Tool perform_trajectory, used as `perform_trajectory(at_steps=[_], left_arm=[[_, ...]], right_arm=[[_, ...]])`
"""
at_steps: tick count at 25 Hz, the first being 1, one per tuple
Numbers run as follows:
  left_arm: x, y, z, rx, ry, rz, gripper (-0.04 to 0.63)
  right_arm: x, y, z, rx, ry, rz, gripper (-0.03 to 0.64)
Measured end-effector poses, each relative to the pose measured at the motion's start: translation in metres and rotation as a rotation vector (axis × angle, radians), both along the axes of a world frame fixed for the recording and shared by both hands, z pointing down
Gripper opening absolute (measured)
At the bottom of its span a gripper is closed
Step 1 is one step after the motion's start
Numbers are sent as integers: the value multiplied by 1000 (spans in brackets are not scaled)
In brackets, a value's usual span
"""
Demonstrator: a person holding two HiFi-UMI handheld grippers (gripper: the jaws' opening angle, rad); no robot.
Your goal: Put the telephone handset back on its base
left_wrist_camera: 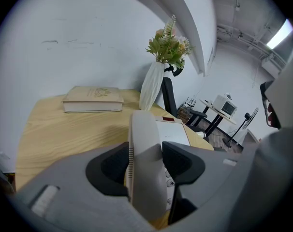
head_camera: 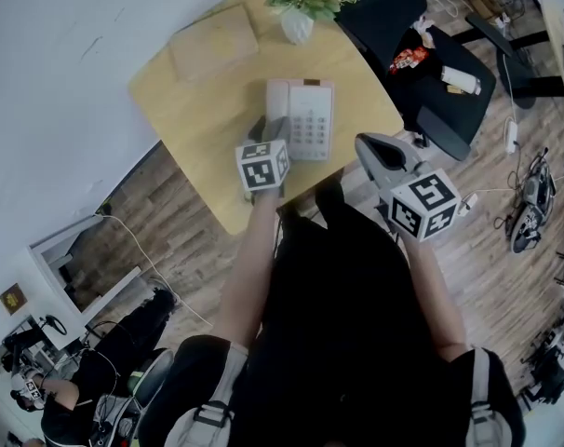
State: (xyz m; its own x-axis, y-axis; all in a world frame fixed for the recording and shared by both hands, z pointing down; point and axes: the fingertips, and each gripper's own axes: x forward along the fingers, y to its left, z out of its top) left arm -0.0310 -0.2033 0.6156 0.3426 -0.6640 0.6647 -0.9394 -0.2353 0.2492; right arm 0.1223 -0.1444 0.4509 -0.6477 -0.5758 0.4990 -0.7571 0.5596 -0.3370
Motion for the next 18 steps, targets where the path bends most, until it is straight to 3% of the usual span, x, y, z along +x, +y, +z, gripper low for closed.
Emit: perform_trajectory(at_steps=[18], left_arm=[[-31, 34, -29, 49, -9, 20, 202]], right_arm=[[-18, 34, -13, 35, -18, 40, 3]])
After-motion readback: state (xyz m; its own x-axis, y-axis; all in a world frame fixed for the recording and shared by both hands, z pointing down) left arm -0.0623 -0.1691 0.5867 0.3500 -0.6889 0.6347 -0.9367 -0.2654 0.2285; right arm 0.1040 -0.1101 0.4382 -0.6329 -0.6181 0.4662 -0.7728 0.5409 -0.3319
